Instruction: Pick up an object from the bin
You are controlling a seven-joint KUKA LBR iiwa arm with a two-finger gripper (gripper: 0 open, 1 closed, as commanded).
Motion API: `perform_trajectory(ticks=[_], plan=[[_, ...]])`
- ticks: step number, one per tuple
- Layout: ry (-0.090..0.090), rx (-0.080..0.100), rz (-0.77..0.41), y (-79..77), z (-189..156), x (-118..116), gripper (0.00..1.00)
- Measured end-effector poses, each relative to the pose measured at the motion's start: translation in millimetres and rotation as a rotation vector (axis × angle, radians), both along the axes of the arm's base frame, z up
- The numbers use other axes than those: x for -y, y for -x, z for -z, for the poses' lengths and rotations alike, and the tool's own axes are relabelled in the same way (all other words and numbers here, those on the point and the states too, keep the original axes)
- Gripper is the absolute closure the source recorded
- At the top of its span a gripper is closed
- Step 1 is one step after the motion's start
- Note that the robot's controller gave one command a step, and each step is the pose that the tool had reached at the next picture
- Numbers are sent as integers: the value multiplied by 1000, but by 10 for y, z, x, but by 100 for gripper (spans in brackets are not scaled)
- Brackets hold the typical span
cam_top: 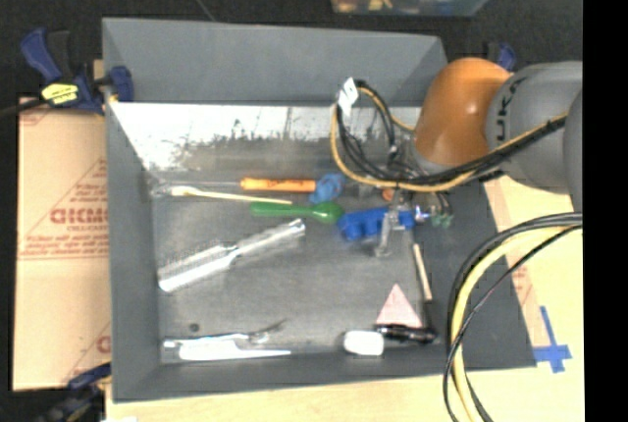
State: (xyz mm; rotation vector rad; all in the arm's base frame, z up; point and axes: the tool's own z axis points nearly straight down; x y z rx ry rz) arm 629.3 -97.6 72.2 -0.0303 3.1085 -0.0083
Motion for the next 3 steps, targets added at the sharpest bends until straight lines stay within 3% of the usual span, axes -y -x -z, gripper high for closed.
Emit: perform_trajectory(ticks=[1,2,3], plan=[[-1,-13,0,-4,-26,12,100],[-1,-13,0,-4,-26,11,100],[-1,-8,1,-10,-364,18,100]])
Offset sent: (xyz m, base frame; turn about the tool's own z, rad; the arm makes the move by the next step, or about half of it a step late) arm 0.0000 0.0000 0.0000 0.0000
